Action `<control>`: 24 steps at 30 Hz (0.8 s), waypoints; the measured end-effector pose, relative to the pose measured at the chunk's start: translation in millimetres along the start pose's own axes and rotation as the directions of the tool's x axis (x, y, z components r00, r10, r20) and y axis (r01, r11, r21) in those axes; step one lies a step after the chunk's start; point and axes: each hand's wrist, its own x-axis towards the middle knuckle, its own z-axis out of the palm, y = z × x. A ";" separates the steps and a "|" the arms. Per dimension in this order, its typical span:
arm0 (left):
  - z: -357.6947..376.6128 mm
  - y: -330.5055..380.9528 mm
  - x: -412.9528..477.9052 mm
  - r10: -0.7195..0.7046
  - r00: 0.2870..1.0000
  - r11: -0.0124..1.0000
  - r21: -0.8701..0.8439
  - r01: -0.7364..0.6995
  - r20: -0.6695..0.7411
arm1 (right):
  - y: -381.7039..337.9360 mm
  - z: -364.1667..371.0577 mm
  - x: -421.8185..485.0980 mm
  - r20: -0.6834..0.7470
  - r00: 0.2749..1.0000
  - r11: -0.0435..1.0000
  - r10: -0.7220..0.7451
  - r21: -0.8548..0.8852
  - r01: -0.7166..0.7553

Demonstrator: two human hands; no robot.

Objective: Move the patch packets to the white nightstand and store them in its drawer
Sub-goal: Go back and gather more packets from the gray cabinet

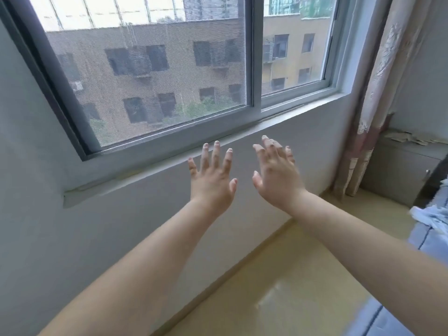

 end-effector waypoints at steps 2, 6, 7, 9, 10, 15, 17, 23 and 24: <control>15.6 -4.2 48.5 0.072 0.997 0.997 -0.026 -0.071 0.010 | 14.1 18.0 33.4 -0.006 0.998 0.998 0.067 -0.015 -0.067; 46.0 8.1 140.4 0.252 0.968 0.967 -0.049 -0.251 0.000 | 57.2 42.1 81.7 -0.023 0.975 0.972 0.223 -0.072 -0.224; 53.6 17.0 159.6 0.291 0.957 0.955 -0.061 -0.291 0.000 | 70.7 46.3 88.6 -0.023 0.965 0.961 0.260 -0.096 -0.261; 70.1 41.1 195.0 0.369 0.929 0.926 -0.090 -0.368 -0.003 | 102.4 54.9 98.3 -0.040 0.946 0.936 0.321 -0.140 -0.323; 78.8 56.1 212.3 0.405 0.914 0.909 -0.106 -0.403 -0.004 | 120.6 58.6 102.1 -0.058 0.937 0.923 0.344 -0.160 -0.349; 120.7 147.5 290.8 0.553 0.833 0.821 -0.157 -0.549 -0.023 | 227.9 73.8 117.6 -0.107 0.871 0.835 0.479 -0.252 -0.490; 137.0 188.4 324.5 0.602 0.798 0.785 -0.155 -0.600 -0.037 | 276.7 78.6 125.4 -0.132 0.844 0.802 0.519 -0.266 -0.535; 171.7 315.2 440.3 0.730 0.682 0.675 -0.111 -0.729 -0.044 | 431.3 78.8 151.5 -0.168 0.764 0.712 0.623 -0.284 -0.642; 176.8 336.6 458.2 0.745 0.666 0.658 -0.114 -0.744 -0.049 | 456.2 78.0 155.2 -0.176 0.750 0.694 0.638 -0.291 -0.659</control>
